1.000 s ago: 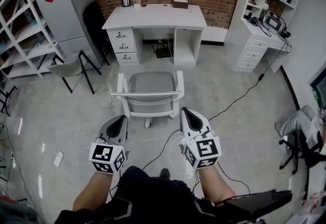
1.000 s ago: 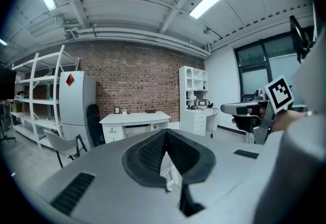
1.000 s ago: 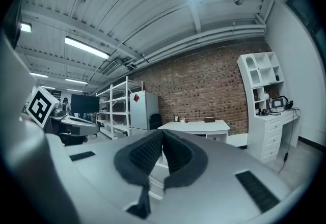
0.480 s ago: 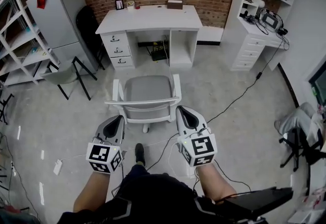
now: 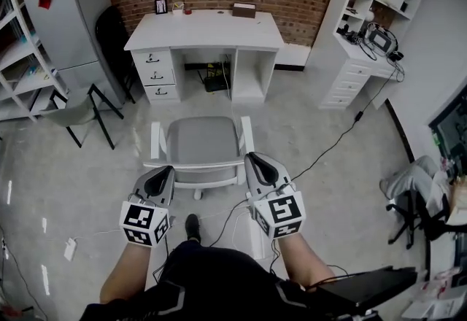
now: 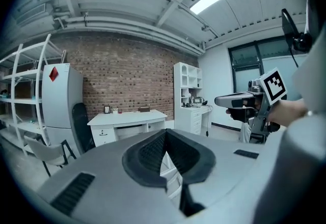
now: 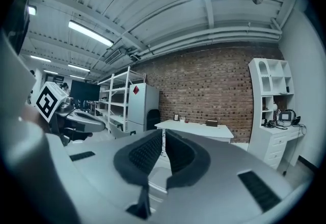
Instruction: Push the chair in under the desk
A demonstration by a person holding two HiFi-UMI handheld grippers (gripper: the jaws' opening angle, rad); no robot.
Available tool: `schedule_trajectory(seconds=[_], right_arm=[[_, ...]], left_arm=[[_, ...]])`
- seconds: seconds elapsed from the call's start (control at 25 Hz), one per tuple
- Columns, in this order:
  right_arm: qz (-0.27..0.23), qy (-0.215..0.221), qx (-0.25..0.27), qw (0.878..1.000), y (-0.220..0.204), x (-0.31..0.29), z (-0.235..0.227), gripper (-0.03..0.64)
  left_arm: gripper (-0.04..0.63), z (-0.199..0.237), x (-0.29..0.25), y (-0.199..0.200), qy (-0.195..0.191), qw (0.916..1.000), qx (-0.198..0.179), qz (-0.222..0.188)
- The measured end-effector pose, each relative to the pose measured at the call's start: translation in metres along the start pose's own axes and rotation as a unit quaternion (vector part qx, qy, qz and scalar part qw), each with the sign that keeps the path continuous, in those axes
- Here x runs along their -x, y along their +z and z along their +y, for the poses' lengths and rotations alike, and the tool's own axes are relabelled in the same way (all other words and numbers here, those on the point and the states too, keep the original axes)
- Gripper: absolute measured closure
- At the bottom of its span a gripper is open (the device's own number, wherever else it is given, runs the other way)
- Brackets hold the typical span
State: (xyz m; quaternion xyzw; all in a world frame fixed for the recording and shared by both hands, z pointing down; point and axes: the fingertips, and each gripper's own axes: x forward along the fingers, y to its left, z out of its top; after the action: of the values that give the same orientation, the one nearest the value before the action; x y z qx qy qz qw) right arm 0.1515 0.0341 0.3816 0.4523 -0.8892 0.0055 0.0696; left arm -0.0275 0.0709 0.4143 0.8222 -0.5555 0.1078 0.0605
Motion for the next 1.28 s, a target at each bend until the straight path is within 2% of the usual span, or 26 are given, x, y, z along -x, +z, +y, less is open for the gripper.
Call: schedule_trajectory(seconds=[0.12,0.24,0.36,0.44,0.48,0.52,0.56,0.64,0.76,1.0,1.2,1.28], right_arm=[[0.013,0.003,0.008,1.0,-0.006,-0.023,0.002,0.607],[0.031,0.009,0.016,0.999,-0.018,-0.045,0.003,0.596],[0.06,0.021,0.024,0.998,-0.035,-0.069,0.009,0.506],[0.081,0.03,0.031,0.996,-0.048,-0.083,0.013,0.499],[0.091,0.035,0.035,0.995,-0.055,-0.089,0.014,0.495],[0.104,0.04,0.038,0.993,-0.062,-0.094,0.015,0.491],[0.117,0.046,0.042,0.991,-0.07,-0.099,0.015,0.488],[0.137,0.06,0.057,0.987,-0.086,-0.108,0.016,0.471],[0.175,0.087,0.096,0.976,-0.115,-0.121,0.023,0.449],[0.262,0.167,0.18,0.933,-0.176,-0.134,0.043,0.387],[0.317,0.197,0.242,0.896,-0.219,-0.137,0.049,0.365],[0.345,0.198,0.257,0.881,-0.234,-0.139,0.048,0.365]], left_arm=[[0.588,0.02,-0.013,-0.008,0.001,0.9998,-0.014,0.012],[0.588,0.03,-0.027,-0.026,-0.018,0.9983,-0.034,0.044],[0.588,0.045,-0.038,-0.045,-0.025,0.9956,-0.053,0.073],[0.584,0.056,-0.047,-0.057,-0.031,0.9937,-0.057,0.091],[0.568,0.06,-0.052,-0.063,-0.035,0.9923,-0.061,0.102],[0.508,0.062,-0.057,-0.069,-0.039,0.9904,-0.069,0.114],[0.483,0.064,-0.062,-0.076,-0.043,0.9881,-0.078,0.125],[0.483,0.067,-0.072,-0.093,-0.053,0.9828,-0.099,0.146],[0.452,0.07,-0.085,-0.124,-0.079,0.9699,-0.131,0.19],[0.374,0.068,-0.099,-0.157,-0.138,0.9398,-0.197,0.242],[0.35,0.066,-0.104,-0.189,-0.179,0.9026,-0.262,0.291],[0.35,0.068,-0.109,-0.2,-0.186,0.891,-0.283,0.302]])
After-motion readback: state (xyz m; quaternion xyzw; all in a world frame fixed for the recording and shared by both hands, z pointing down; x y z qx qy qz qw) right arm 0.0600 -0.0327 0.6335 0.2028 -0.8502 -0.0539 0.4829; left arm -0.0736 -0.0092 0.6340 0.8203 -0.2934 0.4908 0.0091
